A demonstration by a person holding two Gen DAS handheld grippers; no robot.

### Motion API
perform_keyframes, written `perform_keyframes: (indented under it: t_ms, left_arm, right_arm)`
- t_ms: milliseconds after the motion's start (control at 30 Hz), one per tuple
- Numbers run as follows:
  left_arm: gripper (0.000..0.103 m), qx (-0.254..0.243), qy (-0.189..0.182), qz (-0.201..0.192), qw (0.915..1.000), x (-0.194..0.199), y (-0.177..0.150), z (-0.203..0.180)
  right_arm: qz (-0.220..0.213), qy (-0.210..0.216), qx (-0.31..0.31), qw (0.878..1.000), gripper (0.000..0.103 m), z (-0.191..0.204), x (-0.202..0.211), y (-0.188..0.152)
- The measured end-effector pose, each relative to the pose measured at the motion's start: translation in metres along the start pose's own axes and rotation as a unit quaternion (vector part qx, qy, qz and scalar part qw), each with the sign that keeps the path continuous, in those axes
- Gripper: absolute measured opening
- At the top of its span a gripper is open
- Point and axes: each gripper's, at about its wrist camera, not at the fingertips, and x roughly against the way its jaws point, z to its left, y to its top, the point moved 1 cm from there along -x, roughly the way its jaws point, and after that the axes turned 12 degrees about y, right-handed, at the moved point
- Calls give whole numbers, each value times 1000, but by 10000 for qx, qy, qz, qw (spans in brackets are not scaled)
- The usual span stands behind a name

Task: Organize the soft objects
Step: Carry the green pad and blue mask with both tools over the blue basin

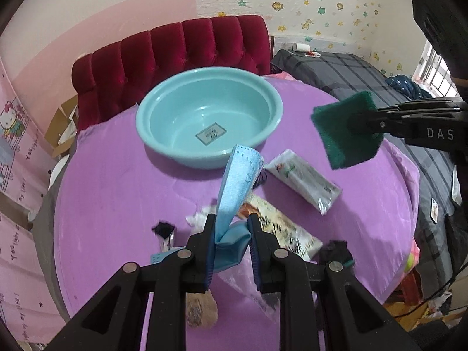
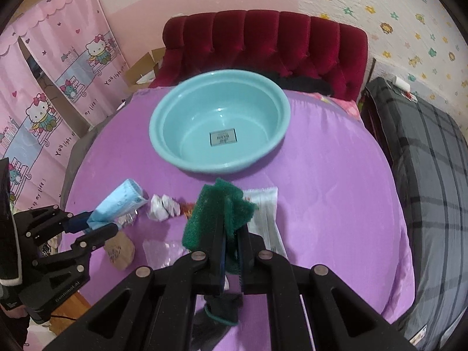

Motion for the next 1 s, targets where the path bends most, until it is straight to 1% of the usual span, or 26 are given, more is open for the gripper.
perform_keyframes:
  t_ms: [100,433,733,867,1000]
  left_arm:
    - [22,-27,21,-53,10000,-6,14,3]
    - [22,-11,-99,-109,9999,-35,57,14]
    - [22,15,-214,-60,9998,-74,91,23]
    - [23,48,-318,-24,9995,-92,103,28]
    - [23,31,-341,15,9994,-110,116,30]
  right_arm:
    - [-42,-6,59,10000,5,2,-6,16]
    - [-130,76,13,9999,5,1,-32,63]
    - [-132,149,-155,9997,6,-13,-67,98]
    - [-103,186,-278,9994,6,-22,-83,110]
    - [-72,164,-371,9992,6,-31,-100,121]
